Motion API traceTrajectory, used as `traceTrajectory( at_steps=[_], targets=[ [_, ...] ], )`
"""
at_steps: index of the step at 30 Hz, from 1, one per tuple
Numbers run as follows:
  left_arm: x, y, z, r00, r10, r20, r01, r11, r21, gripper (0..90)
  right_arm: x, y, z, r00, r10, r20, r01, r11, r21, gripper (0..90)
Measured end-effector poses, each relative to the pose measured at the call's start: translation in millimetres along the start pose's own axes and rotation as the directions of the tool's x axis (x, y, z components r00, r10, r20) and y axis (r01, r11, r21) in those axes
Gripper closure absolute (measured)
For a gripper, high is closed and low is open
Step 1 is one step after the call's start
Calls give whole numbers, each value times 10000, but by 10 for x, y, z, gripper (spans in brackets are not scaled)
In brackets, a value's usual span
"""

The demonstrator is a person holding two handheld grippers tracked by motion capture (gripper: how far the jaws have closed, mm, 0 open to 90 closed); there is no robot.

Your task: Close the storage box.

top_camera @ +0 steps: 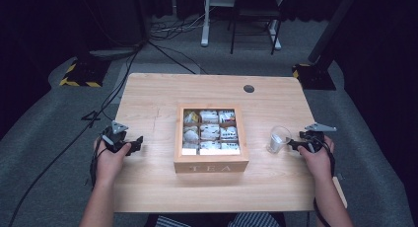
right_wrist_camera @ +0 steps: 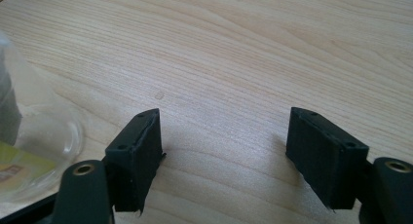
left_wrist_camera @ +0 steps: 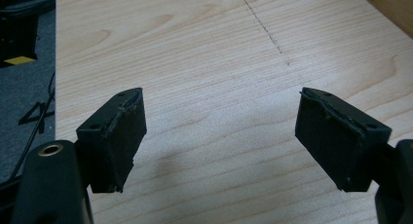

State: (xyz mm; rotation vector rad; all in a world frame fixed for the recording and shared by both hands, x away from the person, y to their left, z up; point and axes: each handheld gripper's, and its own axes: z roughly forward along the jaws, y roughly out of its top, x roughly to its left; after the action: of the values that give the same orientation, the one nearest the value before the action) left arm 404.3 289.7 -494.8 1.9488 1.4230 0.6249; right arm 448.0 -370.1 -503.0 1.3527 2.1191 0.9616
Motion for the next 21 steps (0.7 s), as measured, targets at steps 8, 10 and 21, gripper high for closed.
traceTrajectory(
  at_steps=[8, 10, 21],
  targets=[
    [-34, -18, 110, 9999, -105, 120, 100, 9991, 418, 205, 1, 0, 0, 10000, 1, 5, -1, 10000, -4, 295],
    [-25, -13, 115, 9997, -166, 162, 159, 9990, 430, 206, 3, -1, 0, 10000, 5, 1, -5, 10000, -7, 295],
    [-21, -2, 135, 9994, -317, 142, 309, 9981, 539, 158, 7, -1, -1, 10000, -7, -40, 7, 10000, -1, 298]
  ],
)
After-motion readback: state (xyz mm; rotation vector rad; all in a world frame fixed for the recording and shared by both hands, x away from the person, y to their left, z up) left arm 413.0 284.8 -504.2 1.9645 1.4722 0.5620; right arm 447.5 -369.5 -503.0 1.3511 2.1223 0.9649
